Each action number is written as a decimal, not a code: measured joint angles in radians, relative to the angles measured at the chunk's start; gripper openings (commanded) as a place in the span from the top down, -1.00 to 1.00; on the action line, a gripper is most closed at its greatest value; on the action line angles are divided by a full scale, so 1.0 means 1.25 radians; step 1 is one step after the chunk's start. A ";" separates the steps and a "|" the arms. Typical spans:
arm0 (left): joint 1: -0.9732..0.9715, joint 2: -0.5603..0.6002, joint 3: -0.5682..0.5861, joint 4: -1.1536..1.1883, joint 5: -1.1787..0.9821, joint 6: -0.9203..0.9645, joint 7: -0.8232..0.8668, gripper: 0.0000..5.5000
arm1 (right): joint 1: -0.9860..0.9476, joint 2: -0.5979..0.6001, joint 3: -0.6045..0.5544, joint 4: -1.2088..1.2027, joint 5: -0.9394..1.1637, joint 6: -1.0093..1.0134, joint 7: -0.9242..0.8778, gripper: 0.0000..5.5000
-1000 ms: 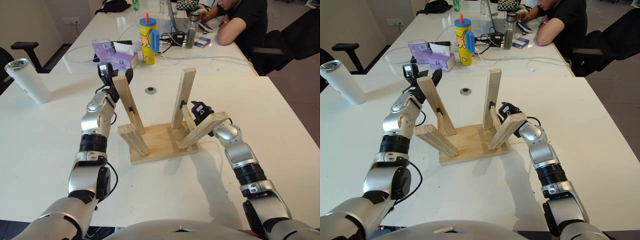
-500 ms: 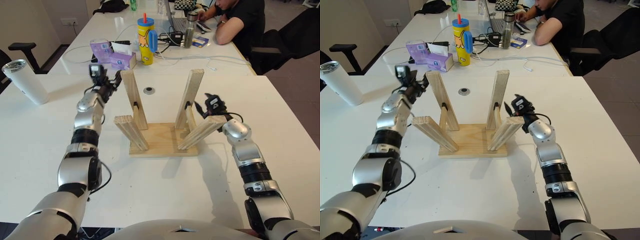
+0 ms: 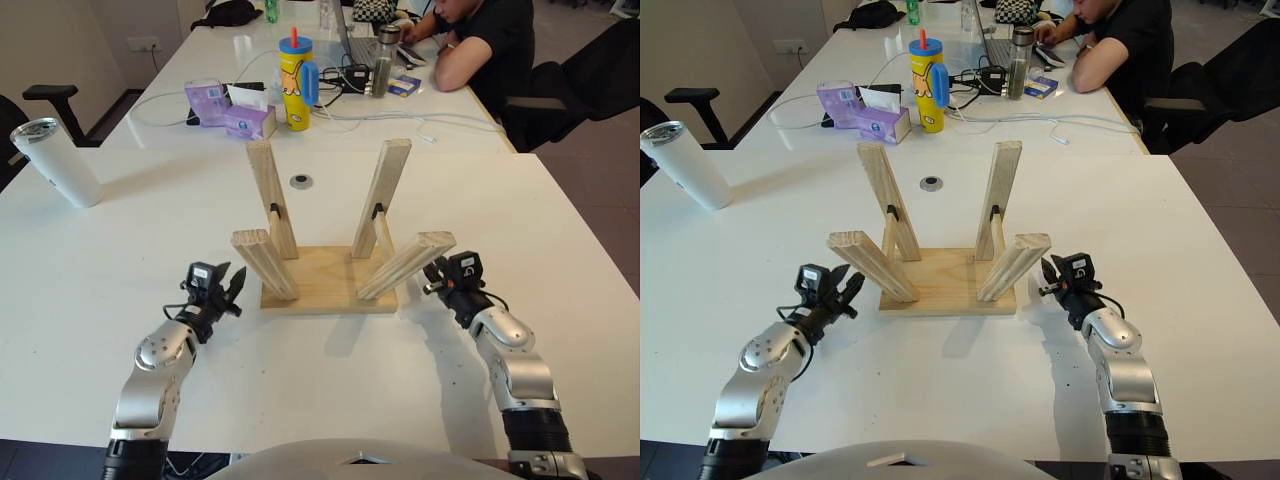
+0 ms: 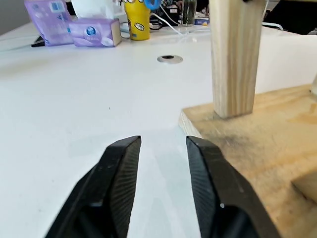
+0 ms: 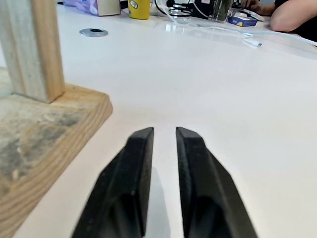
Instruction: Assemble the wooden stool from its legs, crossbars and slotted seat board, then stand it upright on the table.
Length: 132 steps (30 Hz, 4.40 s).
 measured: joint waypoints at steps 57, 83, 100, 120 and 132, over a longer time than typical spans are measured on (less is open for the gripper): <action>-0.181 -0.045 -0.022 0.115 0.029 0.114 0.018 0.98 | -0.140 -0.097 0.142 0.012 -0.094 0.119 0.095 1.00; -0.367 -0.074 0.032 -0.062 0.013 0.241 0.076 0.98 | -0.273 -0.027 0.096 -0.072 -0.110 0.128 0.050 1.00; -0.488 -0.075 0.079 -0.059 -0.005 0.273 0.080 0.98 | -0.383 -0.002 0.041 -0.121 -0.087 0.171 0.013 1.00; -0.533 -0.093 0.073 0.148 0.004 0.102 0.062 0.98 | -0.462 0.028 0.014 0.095 -0.163 0.000 -0.152 1.00; -0.514 -0.062 0.092 0.178 0.012 0.063 0.070 0.98 | -0.606 0.038 0.051 -0.015 -0.059 -0.101 -0.068 1.00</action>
